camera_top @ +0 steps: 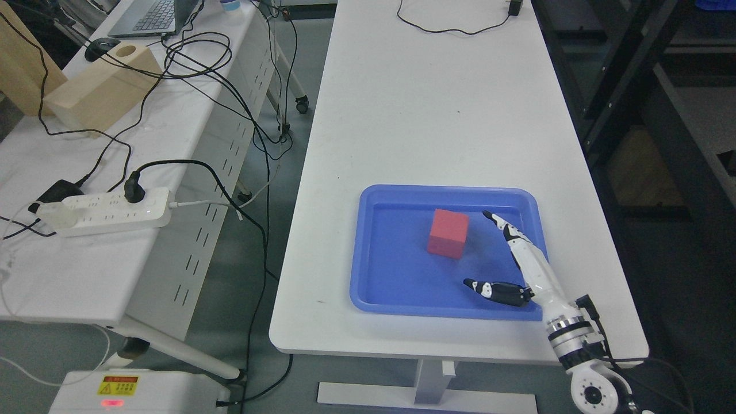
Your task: Pick pink block from left shelf to tray
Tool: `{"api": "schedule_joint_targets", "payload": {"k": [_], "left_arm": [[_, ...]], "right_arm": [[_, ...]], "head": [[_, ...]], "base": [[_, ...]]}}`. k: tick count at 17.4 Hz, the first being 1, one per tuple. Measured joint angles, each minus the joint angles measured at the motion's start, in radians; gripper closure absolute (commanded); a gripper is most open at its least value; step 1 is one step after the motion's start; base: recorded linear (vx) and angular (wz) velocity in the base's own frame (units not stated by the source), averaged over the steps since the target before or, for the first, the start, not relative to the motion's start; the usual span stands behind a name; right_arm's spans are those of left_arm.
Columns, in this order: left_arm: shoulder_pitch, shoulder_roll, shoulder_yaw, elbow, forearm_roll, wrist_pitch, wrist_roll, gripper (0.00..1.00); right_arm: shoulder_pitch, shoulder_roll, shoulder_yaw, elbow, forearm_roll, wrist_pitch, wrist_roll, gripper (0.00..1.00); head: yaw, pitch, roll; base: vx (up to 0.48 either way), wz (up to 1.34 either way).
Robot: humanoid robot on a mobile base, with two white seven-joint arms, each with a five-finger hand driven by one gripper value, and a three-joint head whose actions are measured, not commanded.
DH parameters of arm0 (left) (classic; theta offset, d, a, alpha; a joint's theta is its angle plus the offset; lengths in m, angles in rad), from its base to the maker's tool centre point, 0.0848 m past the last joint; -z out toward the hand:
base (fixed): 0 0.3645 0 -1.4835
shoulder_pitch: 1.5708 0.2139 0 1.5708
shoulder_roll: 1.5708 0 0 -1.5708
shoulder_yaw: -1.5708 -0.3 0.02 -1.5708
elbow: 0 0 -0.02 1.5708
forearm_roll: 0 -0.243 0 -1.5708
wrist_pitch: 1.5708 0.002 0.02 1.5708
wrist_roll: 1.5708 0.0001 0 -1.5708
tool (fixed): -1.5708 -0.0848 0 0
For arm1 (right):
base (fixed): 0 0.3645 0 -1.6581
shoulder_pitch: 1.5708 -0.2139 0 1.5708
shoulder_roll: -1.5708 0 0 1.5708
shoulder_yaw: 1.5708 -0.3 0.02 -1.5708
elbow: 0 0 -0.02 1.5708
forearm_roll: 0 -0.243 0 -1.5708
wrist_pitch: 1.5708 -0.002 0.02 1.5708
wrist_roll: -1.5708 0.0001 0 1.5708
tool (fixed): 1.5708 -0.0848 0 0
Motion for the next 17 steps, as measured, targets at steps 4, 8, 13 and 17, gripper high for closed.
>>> {"api": "schedule_joint_targets", "payload": {"k": [4, 8, 13, 17], "left_arm": [[0.000, 0.000, 0.000, 0.000, 0.000, 0.000, 0.000, 0.00], [0.000, 0.000, 0.000, 0.000, 0.000, 0.000, 0.000, 0.00], [0.000, 0.000, 0.000, 0.000, 0.000, 0.000, 0.000, 0.00], [0.000, 0.000, 0.000, 0.000, 0.000, 0.000, 0.000, 0.00]], "right_arm": [[0.002, -0.004, -0.035, 0.000, -0.116, -0.003, 0.005, 0.01], [0.012, -0.009, -0.061, 0.000, -0.242, -0.118, 0.007, 0.01], [0.030, -0.013, -0.091, 0.000, -0.390, -0.185, 0.008, 0.01], [0.038, -0.012, -0.105, 0.001, -0.506, -0.077, 0.008, 0.01]], "head": [[0.0000, 0.000, 0.000], [0.0000, 0.000, 0.000], [0.0000, 0.000, 0.000], [0.0000, 0.000, 0.000]], "base": [[-0.129, 0.00], [-0.152, 0.03], [-0.160, 0.08], [-0.125, -0.11]]}}
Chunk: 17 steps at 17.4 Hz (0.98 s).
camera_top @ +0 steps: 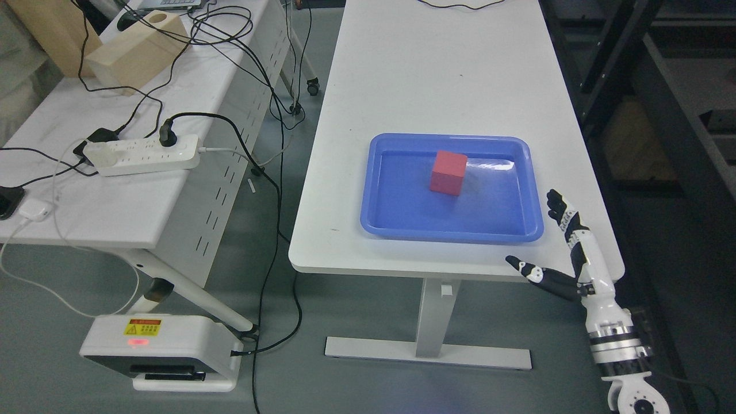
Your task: Pick pink block from left shelf to tray
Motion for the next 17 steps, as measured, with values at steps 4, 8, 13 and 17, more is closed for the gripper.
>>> {"api": "schedule_joint_targets", "payload": {"k": [4, 8, 13, 17], "left_arm": [[0.000, 0.000, 0.000, 0.000, 0.000, 0.000, 0.000, 0.00], [0.000, 0.000, 0.000, 0.000, 0.000, 0.000, 0.000, 0.00], [0.000, 0.000, 0.000, 0.000, 0.000, 0.000, 0.000, 0.00], [0.000, 0.000, 0.000, 0.000, 0.000, 0.000, 0.000, 0.00]], "right_arm": [[0.005, 0.020, -0.005, 0.002, -0.112, 0.104, -0.004, 0.01], [0.016, 0.035, 0.018, 0.003, -0.183, 0.169, -0.002, 0.01], [0.016, 0.049, 0.035, 0.004, -0.220, 0.207, -0.123, 0.01], [0.014, 0.055, 0.044, 0.004, -0.231, 0.190, -0.221, 0.01]], "head": [[0.0000, 0.000, 0.000], [0.0000, 0.000, 0.000], [0.0000, 0.000, 0.000], [0.0000, 0.000, 0.000]], "base": [[-0.107, -0.22], [-0.125, -0.02], [-0.148, 0.04], [-0.166, 0.03]]}}
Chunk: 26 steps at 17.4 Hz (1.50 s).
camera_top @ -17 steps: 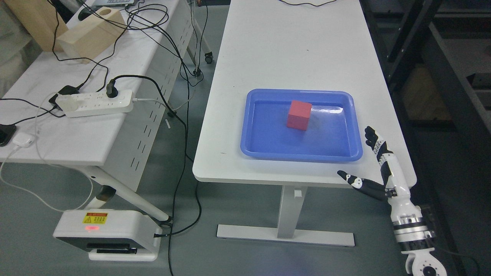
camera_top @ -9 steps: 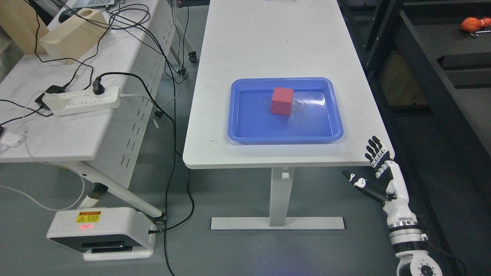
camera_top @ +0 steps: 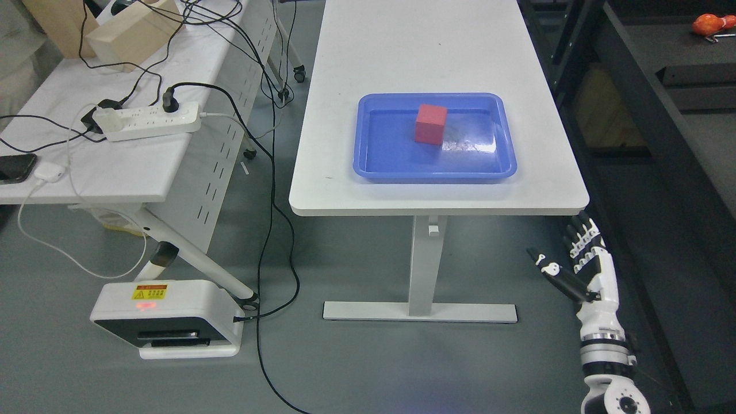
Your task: Pick pink block from left shelf to tray
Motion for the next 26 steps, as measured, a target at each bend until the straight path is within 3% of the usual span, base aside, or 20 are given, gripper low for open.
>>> {"api": "schedule_joint_targets", "payload": {"k": [6, 13, 26], "left_arm": [[0.000, 0.000, 0.000, 0.000, 0.000, 0.000, 0.000, 0.00], [0.000, 0.000, 0.000, 0.000, 0.000, 0.000, 0.000, 0.00], [0.000, 0.000, 0.000, 0.000, 0.000, 0.000, 0.000, 0.00]], "right_arm": [[0.001, 0.005, 0.021, 0.000, -0.006, -0.080, 0.092, 0.01], [-0.009, 0.008, 0.058, 0.001, -0.002, 0.059, 0.183, 0.01], [-0.013, 0.010, 0.079, 0.000, 0.033, 0.025, 0.192, 0.00]], "head": [[0.0000, 0.000, 0.000], [0.0000, 0.000, 0.000], [0.0000, 0.000, 0.000]], "base": [[-0.165, -0.02], [-0.176, 0.01], [-0.056, 0.00]]}}
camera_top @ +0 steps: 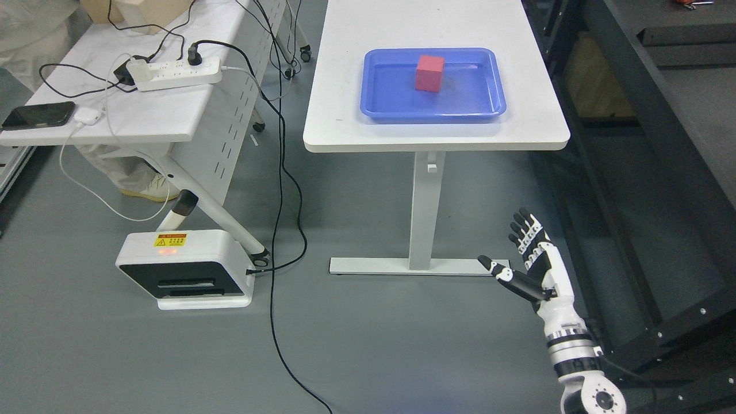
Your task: Pick pink block from left shelf to tray
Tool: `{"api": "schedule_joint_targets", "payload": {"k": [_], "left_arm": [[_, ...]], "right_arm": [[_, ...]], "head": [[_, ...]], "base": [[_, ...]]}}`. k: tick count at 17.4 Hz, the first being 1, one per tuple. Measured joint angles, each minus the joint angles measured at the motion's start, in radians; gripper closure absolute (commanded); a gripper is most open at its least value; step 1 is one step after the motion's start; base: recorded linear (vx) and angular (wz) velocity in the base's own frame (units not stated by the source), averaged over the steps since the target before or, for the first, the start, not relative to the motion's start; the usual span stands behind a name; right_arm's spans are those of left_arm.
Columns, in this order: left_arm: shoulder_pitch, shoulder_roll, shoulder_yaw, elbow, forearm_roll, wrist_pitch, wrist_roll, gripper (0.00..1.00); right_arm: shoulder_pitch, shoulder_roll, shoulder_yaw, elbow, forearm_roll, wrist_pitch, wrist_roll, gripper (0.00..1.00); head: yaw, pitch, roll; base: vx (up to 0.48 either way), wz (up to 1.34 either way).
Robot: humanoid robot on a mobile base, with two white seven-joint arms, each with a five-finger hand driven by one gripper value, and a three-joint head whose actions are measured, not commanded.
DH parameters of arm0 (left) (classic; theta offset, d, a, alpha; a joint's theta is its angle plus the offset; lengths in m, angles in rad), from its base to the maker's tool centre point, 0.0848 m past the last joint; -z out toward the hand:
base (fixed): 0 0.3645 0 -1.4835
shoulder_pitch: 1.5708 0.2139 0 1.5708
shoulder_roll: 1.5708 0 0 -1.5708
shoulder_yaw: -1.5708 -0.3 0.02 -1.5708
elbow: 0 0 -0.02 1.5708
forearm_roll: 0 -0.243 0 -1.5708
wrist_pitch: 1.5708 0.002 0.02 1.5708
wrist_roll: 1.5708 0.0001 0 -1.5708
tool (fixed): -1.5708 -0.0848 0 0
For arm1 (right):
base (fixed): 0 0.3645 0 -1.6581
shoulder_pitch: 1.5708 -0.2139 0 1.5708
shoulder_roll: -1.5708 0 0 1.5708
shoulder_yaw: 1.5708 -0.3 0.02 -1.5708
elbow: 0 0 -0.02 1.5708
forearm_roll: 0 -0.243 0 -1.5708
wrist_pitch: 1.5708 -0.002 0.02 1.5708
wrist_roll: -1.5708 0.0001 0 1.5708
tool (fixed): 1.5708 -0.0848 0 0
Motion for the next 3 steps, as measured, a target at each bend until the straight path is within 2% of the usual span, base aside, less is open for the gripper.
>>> {"api": "schedule_joint_targets", "payload": {"k": [3], "left_arm": [[0.000, 0.000, 0.000, 0.000, 0.000, 0.000, 0.000, 0.00]], "right_arm": [[0.000, 0.000, 0.002, 0.000, 0.001, 0.000, -0.004, 0.01]], "head": [[0.0000, 0.000, 0.000]], "base": [[0.000, 0.00]]}}
